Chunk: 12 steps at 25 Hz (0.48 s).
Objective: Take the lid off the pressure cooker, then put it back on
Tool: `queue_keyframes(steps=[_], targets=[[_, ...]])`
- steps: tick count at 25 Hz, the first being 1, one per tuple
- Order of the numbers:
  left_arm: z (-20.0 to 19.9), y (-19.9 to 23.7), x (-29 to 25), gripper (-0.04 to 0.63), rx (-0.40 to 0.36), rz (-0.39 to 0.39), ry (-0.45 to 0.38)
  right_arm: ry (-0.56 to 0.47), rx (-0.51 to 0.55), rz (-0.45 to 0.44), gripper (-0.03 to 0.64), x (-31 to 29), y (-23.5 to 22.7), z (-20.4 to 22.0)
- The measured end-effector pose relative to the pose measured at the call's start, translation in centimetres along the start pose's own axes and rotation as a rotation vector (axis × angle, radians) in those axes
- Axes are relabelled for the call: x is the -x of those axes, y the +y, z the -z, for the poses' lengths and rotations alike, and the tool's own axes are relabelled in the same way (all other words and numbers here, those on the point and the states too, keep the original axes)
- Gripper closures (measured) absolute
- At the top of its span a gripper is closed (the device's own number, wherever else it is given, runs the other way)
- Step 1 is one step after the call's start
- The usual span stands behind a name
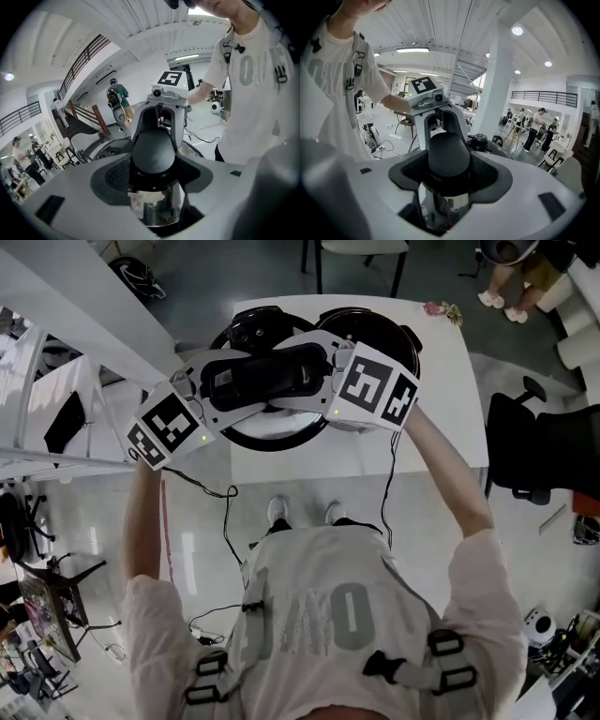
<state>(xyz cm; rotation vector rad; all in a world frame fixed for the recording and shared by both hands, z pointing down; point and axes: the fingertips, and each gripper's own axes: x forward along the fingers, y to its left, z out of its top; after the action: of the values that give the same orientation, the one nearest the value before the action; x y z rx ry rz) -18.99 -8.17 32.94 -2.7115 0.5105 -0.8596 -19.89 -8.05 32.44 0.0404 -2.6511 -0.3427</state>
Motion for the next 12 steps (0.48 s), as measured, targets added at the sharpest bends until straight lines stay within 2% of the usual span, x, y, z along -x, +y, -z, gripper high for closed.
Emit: queue_keyframes(steps=[5,12], targets=[[-5.8,1.1,-8.1,0.313,-0.008,-0.006,0.002,0.002,0.010,0.012,0.328,8.4,-3.3,4.3],[-6.1,1.5,-8.9,0.313,0.014,0.053,-0.045,0.020,-0.044,0.013,0.327,9.1,-3.9,4.8]])
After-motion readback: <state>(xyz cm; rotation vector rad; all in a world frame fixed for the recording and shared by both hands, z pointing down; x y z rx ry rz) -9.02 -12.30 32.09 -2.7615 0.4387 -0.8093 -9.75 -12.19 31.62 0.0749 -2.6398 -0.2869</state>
